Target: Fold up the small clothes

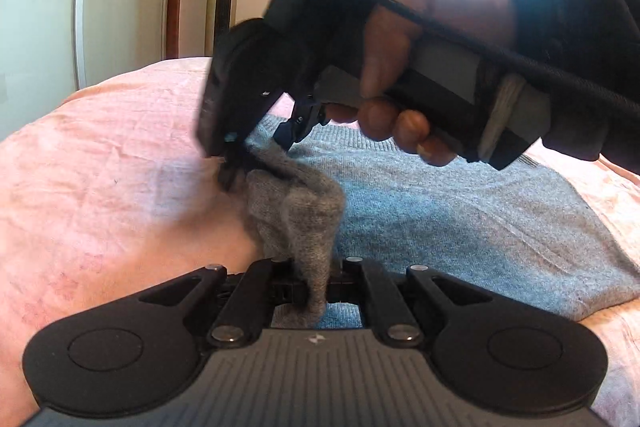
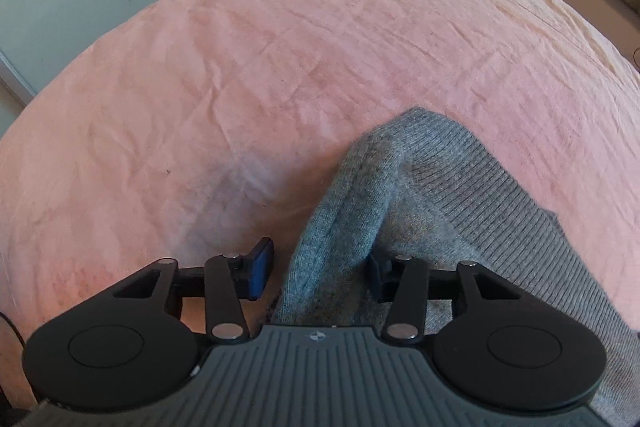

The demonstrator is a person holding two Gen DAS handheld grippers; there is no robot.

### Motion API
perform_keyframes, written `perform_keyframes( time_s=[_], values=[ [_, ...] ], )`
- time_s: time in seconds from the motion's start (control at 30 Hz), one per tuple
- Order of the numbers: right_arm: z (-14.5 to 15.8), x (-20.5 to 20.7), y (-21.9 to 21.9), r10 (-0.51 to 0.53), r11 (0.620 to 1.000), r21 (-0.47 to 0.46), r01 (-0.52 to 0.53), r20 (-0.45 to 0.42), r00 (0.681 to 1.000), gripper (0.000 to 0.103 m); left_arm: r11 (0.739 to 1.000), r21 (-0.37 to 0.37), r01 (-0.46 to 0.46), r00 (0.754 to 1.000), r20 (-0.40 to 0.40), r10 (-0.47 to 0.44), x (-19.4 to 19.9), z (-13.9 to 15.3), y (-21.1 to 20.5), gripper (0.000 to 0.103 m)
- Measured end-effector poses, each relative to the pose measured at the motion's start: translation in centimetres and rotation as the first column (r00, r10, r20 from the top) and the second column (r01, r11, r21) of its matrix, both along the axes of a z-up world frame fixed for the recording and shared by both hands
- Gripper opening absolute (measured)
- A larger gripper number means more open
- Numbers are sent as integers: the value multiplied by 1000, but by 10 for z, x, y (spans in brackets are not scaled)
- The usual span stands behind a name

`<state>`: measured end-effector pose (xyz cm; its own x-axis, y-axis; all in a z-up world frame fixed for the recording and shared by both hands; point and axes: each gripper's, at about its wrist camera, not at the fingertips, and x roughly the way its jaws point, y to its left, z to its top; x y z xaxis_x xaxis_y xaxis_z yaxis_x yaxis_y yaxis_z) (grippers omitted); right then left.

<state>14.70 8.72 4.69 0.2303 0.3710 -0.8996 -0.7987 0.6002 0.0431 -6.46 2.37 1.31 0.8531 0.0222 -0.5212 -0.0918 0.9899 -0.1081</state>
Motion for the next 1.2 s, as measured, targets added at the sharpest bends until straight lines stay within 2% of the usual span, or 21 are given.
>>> perform_keyframes(
  time_s=[0.03, 0.1, 0.2, 0.27, 0.43, 0.5, 0.57, 0.67, 0.7, 0.73, 0.8, 0.83, 0.87, 0.9, 0.97, 1.03, 1.07, 1.1, 1.13, 1.2],
  values=[
    [1, 4, -7, -17, 1000, 15, 17, -9, 1000, 20, 1000, -3, 0, 1000, -2, 0, 0, 0, 0, 5],
    [4, 19, -28, -63, 991, 114, 73, -89, 994, 15, 1000, 13, 7, 1000, -1, -7, -1, 1, -2, 5],
    [11, 26, -70, -79, 954, 274, 122, -161, 984, 15, 999, 22, 46, 999, 18, -46, 1, 9, -9, 5],
    [17, 30, -105, -106, 925, 343, 165, -185, 977, 15, 996, 33, 82, 996, 36, -83, 4, 15, -21, 5],
    [28, 35, -199, -190, 862, 433, 264, -207, 960, 15, 976, 70, 204, 977, 55, -208, 15, 21, -72, 5],
    [22, 36, -236, -226, 835, 452, 313, -235, 945, 15, 960, 95, 264, 962, 51, -270, 18, 18, -94, 5],
    [6, 36, -272, -259, 802, 460, 381, -308, 916, 15, 947, 105, 304, 951, 18, -308, 23, 7, -111, 5],
    [-26, 38, -308, -298, 729, 476, 492, -427, 854, 42, 939, 152, 310, 951, -45, -306, 29, -7, -126, 5],
    [-32, 36, -317, -268, 685, 521, 510, -471, 840, 50, 939, 157, 307, 952, -45, -304, 31, -6, -128, 6],
    [-38, 38, -324, -235, 638, 561, 528, -512, 826, 65, 936, 175, 304, 953, -47, -301, 32, -3, -129, 7],
    [-40, 41, -329, -180, 564, 624, 541, -546, 818, 84, 922, 254, 292, 955, -36, -293, 32, -2, -137, 11],
    [-38, 44, -328, -164, 545, 642, 539, -549, 820, 92, 911, 301, 282, 957, -24, -289, 31, -3, -140, 14],
    [-38, 48, -326, -159, 537, 646, 542, -554, 817, 93, 897, 343, 279, 957, -22, -289, 31, -5, -145, 25],
    [-39, 52, -321, -164, 542, 634, 551, -563, 810, 93, 877, 387, 283, 955, -27, -296, 32, -9, -152, 42],
    [-40, 58, -308, -181, 574, 604, 553, -565, 805, 90, 841, 462, 282, 953, -32, -302, 32, -15, -162, 62],
    [-36, 57, -294, -208, 636, 569, 521, -524, 826, 76, 814, 502, 292, 945, -20, -327, 28, -18, -169, 60],
    [-35, 55, -289, -225, 667, 550, 502, -493, 840, 66, 803, 507, 313, 936, -22, -351, 27, -19, -171, 46],
    [-36, 53, -283, -238, 698, 527, 486, -470, 850, 29, 791, 514, 331, 929, -33, -368, 27, -18, -173, 22],
    [-38, 52, -284, -244, 713, 511, 479, -460, 854, 17, 783, 524, 335, 929, -45, -367, 29, -19, -173, 12],
    [-36, 42, -288, -234, 709, 546, 447, -416, 879, 17, 791, 512, 335, 929, -37, -369, 28, -17, -174, 8]
  ],
)
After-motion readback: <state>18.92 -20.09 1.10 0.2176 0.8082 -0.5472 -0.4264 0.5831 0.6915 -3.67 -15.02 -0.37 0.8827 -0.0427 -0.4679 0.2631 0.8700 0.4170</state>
